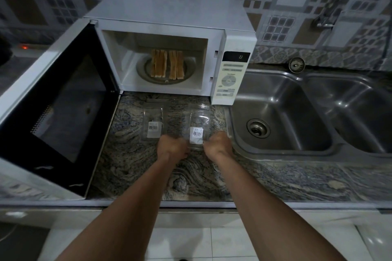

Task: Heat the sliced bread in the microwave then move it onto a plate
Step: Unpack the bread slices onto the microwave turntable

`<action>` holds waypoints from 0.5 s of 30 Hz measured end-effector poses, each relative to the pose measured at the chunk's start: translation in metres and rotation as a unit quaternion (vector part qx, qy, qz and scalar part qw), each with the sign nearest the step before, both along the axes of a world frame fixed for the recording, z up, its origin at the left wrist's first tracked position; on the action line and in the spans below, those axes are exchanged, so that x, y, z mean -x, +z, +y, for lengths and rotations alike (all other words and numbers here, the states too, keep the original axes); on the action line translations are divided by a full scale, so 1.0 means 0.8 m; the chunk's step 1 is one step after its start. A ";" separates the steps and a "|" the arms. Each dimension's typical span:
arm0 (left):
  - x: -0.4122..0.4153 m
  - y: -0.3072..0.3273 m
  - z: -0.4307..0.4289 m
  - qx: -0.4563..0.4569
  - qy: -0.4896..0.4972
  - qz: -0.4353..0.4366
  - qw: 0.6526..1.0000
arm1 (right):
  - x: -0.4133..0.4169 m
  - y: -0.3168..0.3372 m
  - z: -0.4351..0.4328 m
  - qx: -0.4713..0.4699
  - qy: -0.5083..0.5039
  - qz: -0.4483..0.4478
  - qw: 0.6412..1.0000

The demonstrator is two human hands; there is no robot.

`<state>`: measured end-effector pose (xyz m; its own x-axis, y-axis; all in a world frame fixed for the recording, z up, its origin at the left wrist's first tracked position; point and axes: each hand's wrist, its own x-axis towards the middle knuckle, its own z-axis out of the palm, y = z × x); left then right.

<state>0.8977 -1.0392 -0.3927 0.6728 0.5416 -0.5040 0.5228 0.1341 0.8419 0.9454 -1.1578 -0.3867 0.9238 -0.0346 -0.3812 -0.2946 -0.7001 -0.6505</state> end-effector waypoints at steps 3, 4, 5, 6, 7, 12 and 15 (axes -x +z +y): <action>-0.001 -0.003 -0.002 0.033 0.007 -0.007 0.999 | -0.002 0.000 -0.004 0.001 -0.004 0.002 1.000; -0.002 -0.005 -0.002 0.039 0.007 -0.006 0.999 | -0.002 -0.001 -0.004 0.000 -0.005 0.002 1.000; -0.002 -0.006 -0.001 0.047 0.007 -0.004 0.999 | -0.003 -0.001 -0.004 0.001 -0.004 0.005 1.000; -0.002 -0.008 0.000 0.056 0.008 -0.003 0.998 | -0.003 -0.001 -0.003 0.000 -0.005 0.006 1.000; -0.002 -0.009 0.000 0.064 0.010 0.000 0.998 | -0.003 0.000 -0.002 -0.003 -0.008 0.006 1.000; -0.003 -0.014 0.003 0.031 -0.013 0.022 0.999 | 0.000 0.003 -0.002 0.017 0.004 0.012 1.000; -0.004 -0.019 0.005 -0.060 -0.036 0.027 0.997 | 0.001 0.007 -0.004 0.022 0.013 0.015 1.000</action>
<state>0.9006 -1.0356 -0.4081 0.6856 0.5515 -0.4752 0.5725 -0.0054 0.8199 0.9448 -1.1611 -0.3813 0.9126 -0.0281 -0.4078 -0.2949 -0.7361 -0.6093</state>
